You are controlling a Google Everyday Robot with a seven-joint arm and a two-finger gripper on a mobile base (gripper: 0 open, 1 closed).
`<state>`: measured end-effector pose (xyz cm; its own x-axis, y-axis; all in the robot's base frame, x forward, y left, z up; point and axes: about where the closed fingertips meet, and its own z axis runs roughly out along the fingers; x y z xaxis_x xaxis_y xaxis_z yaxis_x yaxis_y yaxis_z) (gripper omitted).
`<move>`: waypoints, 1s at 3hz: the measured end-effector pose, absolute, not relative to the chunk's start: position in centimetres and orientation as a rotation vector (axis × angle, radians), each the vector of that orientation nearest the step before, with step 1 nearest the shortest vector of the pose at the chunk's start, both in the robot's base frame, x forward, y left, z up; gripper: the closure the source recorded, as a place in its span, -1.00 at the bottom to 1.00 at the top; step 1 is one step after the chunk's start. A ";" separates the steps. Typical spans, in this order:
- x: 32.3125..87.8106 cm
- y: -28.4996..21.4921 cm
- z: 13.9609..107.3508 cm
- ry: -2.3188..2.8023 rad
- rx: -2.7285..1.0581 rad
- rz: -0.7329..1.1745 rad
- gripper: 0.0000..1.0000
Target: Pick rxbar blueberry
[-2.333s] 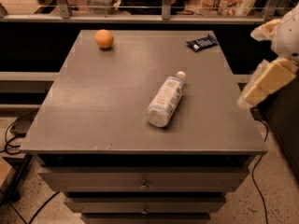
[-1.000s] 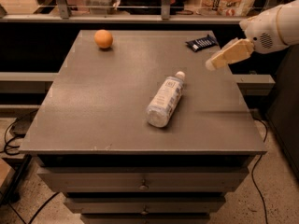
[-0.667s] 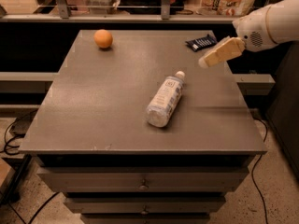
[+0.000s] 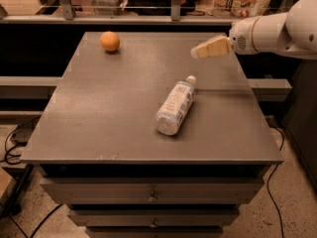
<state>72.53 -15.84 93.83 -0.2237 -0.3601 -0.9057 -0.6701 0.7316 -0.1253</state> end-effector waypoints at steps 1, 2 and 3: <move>75.5 -15.9 93.3 1.794 -0.689 0.384 -1.00; 81.3 -17.1 91.8 1.762 -0.547 0.387 -1.00; 81.3 -17.1 91.8 1.762 -0.548 0.387 -1.00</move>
Offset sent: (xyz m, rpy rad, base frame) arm 0.0967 -0.0289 -0.0196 0.2481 -0.0893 -0.2166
